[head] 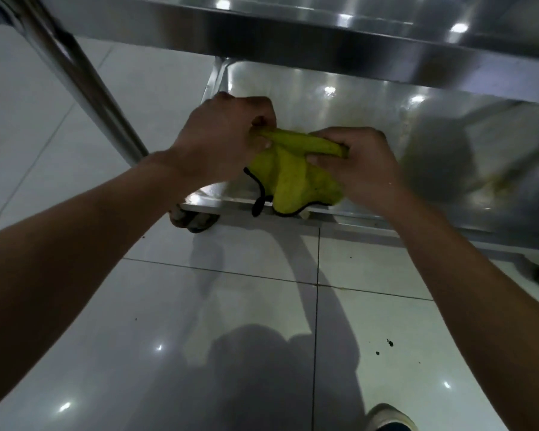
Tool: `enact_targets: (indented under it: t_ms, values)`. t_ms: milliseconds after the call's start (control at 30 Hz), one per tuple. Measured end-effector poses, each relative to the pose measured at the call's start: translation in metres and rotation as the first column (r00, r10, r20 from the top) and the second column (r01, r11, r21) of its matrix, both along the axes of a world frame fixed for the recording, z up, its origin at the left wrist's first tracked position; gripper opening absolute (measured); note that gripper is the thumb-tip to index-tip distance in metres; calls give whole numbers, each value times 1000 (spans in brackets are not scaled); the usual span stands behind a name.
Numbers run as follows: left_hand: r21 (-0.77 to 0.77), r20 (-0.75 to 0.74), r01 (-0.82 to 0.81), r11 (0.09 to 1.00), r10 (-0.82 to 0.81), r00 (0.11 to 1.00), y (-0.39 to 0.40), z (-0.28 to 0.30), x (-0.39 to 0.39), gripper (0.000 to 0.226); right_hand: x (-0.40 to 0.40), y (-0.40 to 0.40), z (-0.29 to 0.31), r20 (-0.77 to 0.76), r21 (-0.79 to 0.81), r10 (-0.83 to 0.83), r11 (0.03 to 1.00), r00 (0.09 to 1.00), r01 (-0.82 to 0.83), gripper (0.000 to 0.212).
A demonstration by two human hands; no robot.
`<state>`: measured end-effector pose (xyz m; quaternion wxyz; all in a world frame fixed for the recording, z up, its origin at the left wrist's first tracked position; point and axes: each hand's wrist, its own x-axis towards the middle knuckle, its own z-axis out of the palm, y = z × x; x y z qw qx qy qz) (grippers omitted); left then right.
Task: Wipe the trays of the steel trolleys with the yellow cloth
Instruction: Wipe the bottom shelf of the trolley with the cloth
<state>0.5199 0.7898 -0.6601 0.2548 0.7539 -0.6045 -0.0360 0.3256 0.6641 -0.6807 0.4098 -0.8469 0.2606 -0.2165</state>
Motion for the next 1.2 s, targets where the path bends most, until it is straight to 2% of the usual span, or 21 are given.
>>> enact_targets:
  t_ms: [100,200,267,367,433,567,700,867,1000,1200]
  values:
    - [-78,89,-67,995,74,993,-12,-2,2,20,16,-18,-9,59,-115,-31,993,998,38,32]
    - [-128,158,-94,987,114,981,-13,-17,0,25,24,-23,-30,101,-364,-13,930,995,49,36]
    - [-89,185,-83,993,99,978,-5,-37,-4,24,23,-21,-50,61,-487,5,873,998,25,41]
    - [25,149,-87,996,82,985,11,-70,-13,19,13,-10,-83,-81,-561,46,824,996,-84,40]
    - [78,124,-74,994,64,990,18,-87,-20,17,5,-4,-102,-139,-556,97,816,985,-159,38]
    - [106,59,-39,994,33,998,25,-104,-30,21,-7,2,-116,-253,-433,100,878,962,-205,44]
    - [90,11,-51,995,50,999,27,-107,-32,24,-8,14,-110,-196,-447,45,885,979,-131,34]
    - [89,73,20,996,-26,997,38,-104,-28,29,5,31,-106,-250,-495,-56,865,967,-78,41]
    - [203,100,-101,974,82,992,41,-105,-22,38,25,39,-111,-456,-477,-121,870,882,-127,51]
    - [249,56,-264,932,258,964,53,-106,-20,27,48,41,-115,-585,-490,-156,850,796,-194,58]
